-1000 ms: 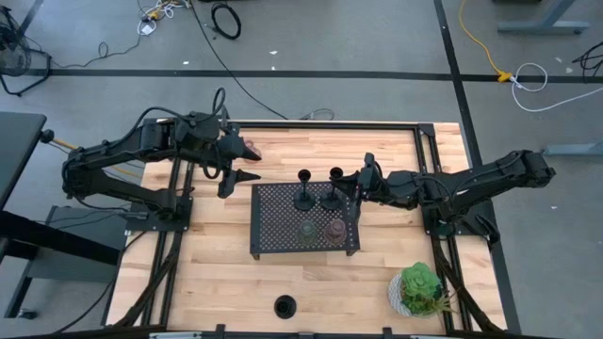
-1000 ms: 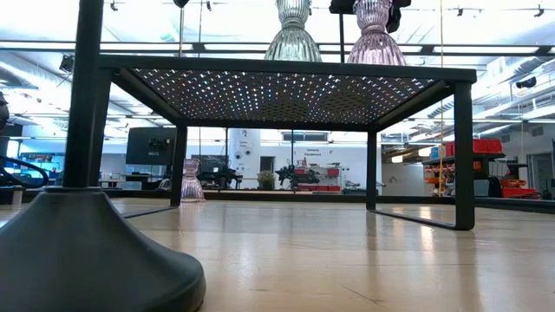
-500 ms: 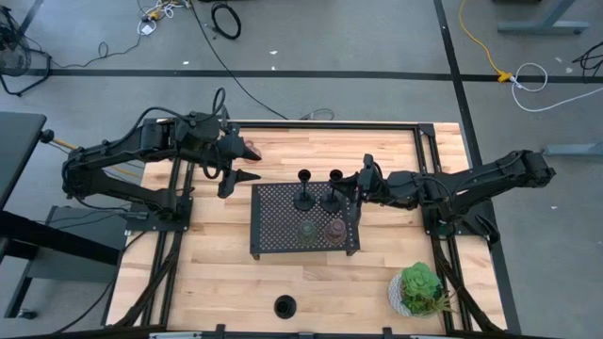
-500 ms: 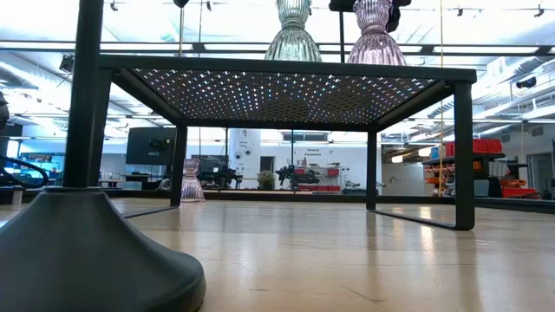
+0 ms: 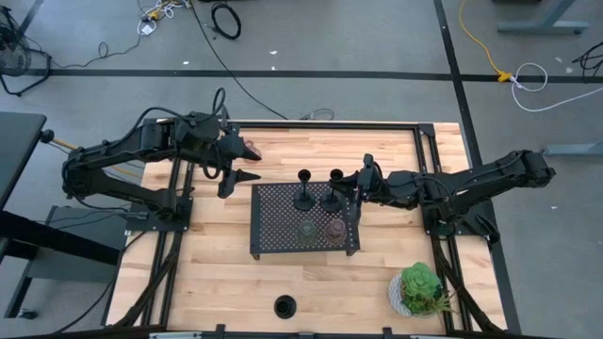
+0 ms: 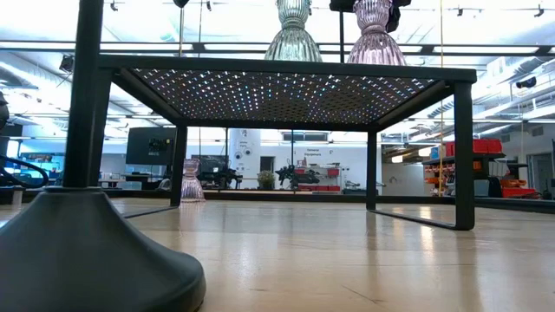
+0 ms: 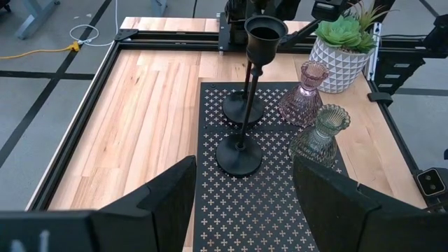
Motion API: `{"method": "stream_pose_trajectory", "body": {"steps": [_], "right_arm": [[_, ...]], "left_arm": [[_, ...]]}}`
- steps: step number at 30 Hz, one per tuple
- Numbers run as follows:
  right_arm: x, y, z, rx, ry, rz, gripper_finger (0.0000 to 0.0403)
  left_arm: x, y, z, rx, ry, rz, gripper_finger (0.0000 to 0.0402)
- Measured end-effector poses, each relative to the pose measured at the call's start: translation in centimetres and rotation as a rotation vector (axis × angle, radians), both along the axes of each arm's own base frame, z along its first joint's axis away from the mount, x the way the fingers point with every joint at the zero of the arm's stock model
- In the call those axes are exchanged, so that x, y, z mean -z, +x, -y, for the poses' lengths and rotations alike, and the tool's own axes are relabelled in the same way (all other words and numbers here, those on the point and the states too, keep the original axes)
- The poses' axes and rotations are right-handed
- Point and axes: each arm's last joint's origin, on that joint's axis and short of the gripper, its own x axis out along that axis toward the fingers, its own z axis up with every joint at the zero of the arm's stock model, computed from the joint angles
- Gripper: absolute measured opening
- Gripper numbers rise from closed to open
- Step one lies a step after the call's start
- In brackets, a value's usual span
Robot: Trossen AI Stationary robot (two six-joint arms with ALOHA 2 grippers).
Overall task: Pick & Place candle stick holders
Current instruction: Align the top black candle holder on the shelf with the black candle holder
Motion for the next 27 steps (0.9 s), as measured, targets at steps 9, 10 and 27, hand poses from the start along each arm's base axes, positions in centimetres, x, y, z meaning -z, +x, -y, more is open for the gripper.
{"method": "stream_pose_trajectory", "body": {"steps": [9,10,27], "right_arm": [[-0.01,-0.04,0.14,0.050,-0.013,0.001,0.0044],[-0.01,-0.04,0.14,0.050,-0.014,0.001,0.0044],[-0.02,-0.05,0.15,0.050,-0.016,0.001,0.0097]], "left_arm": [[0.00,0.00,-0.01,0.000,0.000,0.000,0.0241],[0.00,0.00,-0.01,0.000,0.000,0.000,0.0241],[0.00,0.00,-0.01,0.000,0.000,0.000,0.0241]]}}
